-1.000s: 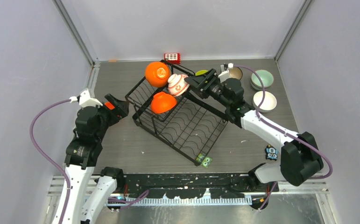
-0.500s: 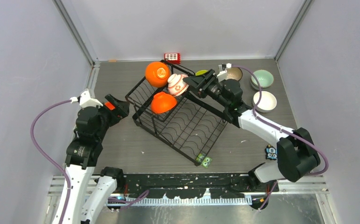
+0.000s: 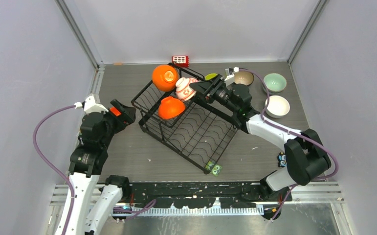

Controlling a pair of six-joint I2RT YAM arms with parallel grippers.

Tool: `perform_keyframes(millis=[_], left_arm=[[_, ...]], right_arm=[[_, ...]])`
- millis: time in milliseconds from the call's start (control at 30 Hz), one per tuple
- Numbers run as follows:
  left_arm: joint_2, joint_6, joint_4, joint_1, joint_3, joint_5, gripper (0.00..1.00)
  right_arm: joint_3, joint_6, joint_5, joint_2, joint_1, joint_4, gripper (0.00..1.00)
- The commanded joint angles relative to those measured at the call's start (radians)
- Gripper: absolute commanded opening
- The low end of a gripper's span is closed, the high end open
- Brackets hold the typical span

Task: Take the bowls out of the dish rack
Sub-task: Pick up the bowl from the dish rack.

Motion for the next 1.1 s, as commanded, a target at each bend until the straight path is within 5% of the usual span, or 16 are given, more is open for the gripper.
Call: perform_keyframes(millis=[0,400,700,1067], left_arm=[[-0.008,-0.002,0.036,-0.005,-0.003,0.007,0.86],[-0.017,0.000,0.039,-0.004,-0.014,0.005,0.86],[-0.020,0.004,0.038,-0.005,-0.019,-0.005,0.86],[-0.023,0.011,0.031,-0.004,-0.022,-0.017,0.86]], right_arm=[[-0.020,0.018,-0.015,0.006,0.003,0.116,0.42],[-0.029,0.022,-0.027,0.021,0.003,0.181,0.25],[-0.021,0.023,-0.064,0.061,0.001,0.260,0.01],[-0.008,0.135,-0.096,0.182,-0.026,0.664,0.01]])
